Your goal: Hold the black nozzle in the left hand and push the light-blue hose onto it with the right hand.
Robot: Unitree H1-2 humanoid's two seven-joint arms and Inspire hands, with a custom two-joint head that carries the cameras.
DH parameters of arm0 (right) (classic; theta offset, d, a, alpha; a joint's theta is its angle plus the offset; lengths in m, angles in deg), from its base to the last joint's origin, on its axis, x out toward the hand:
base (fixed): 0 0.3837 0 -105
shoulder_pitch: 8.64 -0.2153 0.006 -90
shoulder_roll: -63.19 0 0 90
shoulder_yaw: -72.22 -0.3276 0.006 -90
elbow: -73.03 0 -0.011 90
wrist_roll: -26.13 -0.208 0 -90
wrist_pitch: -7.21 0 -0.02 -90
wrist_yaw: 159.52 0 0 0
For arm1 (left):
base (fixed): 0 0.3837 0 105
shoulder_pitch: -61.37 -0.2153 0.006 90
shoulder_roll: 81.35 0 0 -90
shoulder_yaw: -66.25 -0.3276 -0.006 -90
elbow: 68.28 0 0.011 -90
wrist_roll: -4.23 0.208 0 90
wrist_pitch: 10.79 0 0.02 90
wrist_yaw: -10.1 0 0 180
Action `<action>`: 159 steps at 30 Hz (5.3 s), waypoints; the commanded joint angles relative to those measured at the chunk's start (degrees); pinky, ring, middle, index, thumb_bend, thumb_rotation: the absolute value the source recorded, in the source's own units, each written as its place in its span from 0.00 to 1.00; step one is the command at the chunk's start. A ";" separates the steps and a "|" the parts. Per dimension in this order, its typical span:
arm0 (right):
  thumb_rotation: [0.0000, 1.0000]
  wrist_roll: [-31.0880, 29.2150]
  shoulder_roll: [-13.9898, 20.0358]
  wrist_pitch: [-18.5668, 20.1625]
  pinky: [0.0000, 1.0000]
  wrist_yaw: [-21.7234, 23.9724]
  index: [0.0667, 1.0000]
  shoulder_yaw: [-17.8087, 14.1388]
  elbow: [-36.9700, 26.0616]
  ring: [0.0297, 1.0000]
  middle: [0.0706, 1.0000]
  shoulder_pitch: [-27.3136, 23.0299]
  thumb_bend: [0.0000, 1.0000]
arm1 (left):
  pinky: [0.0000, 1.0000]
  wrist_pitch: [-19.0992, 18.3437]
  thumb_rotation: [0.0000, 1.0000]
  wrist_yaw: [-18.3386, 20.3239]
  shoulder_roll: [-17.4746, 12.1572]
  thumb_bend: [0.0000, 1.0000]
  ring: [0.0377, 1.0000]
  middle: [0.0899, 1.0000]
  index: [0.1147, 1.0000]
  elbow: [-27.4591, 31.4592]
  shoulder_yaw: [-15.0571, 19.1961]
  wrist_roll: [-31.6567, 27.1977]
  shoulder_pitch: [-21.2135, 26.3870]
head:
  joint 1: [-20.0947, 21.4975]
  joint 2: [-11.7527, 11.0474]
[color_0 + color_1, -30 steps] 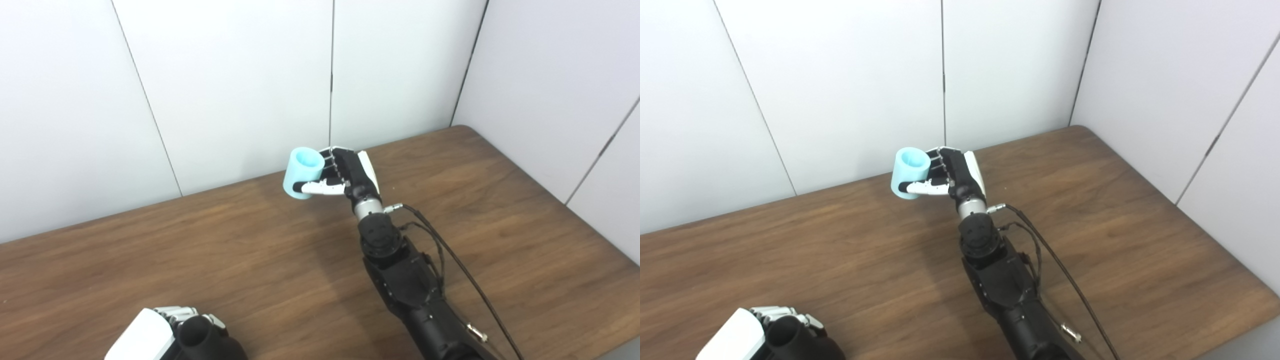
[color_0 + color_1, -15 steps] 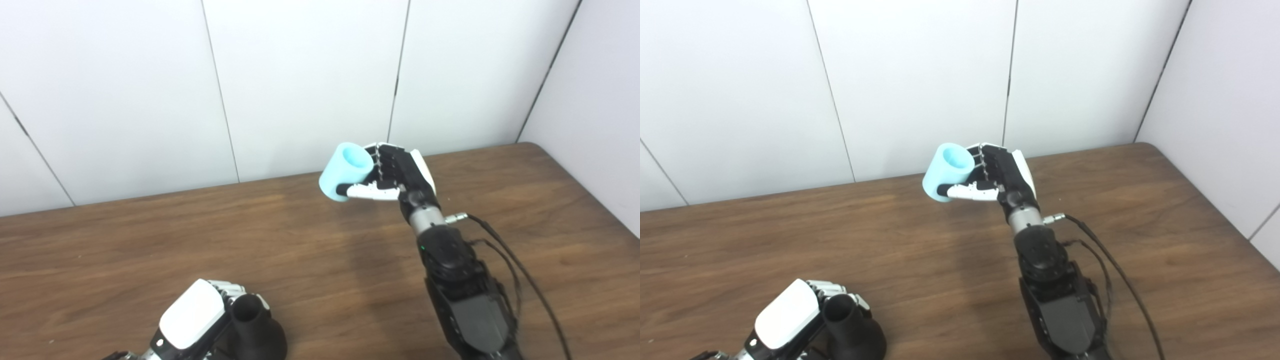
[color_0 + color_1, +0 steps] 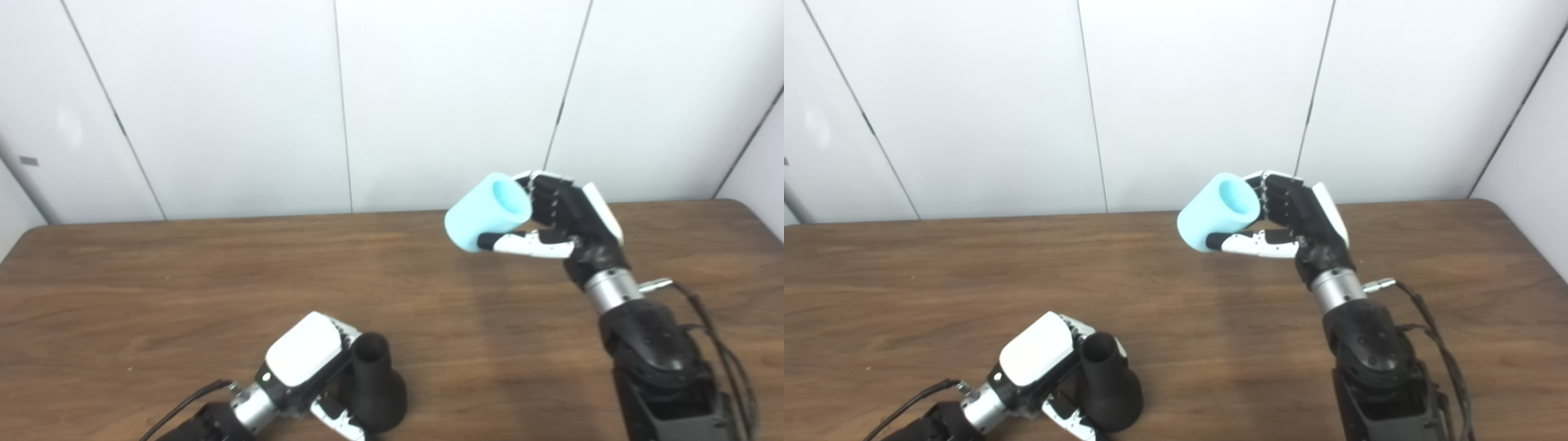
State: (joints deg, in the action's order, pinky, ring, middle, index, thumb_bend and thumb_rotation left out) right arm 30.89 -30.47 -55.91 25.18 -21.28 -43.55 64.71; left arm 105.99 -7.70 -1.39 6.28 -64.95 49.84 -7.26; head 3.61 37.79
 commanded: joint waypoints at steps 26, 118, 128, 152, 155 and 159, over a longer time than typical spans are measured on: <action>0.00 -2.22 -0.47 0.05 0.38 8.14 0.43 2.01 -12.81 0.44 0.46 6.10 0.52 | 0.27 0.13 0.00 3.35 6.21 0.52 0.33 0.42 0.43 -8.90 -4.17 -0.81 -7.80 | 0.18 1.12; 0.00 11.60 -2.17 0.04 0.36 14.05 0.42 12.04 -10.16 0.44 0.46 8.70 0.50 | 0.32 0.13 0.00 6.50 7.01 0.52 0.39 0.42 0.43 -6.21 -2.72 -0.02 -9.94 | -0.58 0.47; 0.00 14.28 -1.74 0.02 0.35 15.57 0.43 12.41 -10.77 0.43 0.46 8.58 0.50 | 0.31 0.13 0.00 6.28 6.98 0.52 0.37 0.42 0.44 -6.39 -2.80 -0.04 -9.79 | -0.27 0.34; 0.80 22.90 2.81 -9.56 0.84 11.31 0.99 11.07 -14.49 0.92 0.97 6.31 0.86 | 0.31 0.13 0.00 7.07 6.42 0.52 0.38 0.43 0.43 -5.69 -2.59 -0.22 -10.06 | -0.04 0.47; 0.84 25.06 4.15 -12.49 0.90 11.57 1.00 11.52 -16.21 0.97 1.00 5.21 0.85 | 0.33 0.13 0.00 7.10 6.39 0.52 0.39 0.42 0.43 -5.78 -2.63 -0.37 -9.98 | 0.15 0.42; 0.86 29.24 5.47 -15.65 0.94 13.54 0.99 13.40 -18.81 0.97 1.00 5.05 0.88 | 0.34 0.13 0.00 6.72 6.46 0.52 0.41 0.43 0.42 -6.42 -2.82 -0.21 -9.61 | 0.20 0.24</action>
State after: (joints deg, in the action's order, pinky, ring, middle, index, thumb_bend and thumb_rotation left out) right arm 58.09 -25.83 -67.59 38.58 -8.39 -59.31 71.38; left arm 105.91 -2.26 1.65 6.83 -62.10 49.61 -8.05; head 3.87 38.06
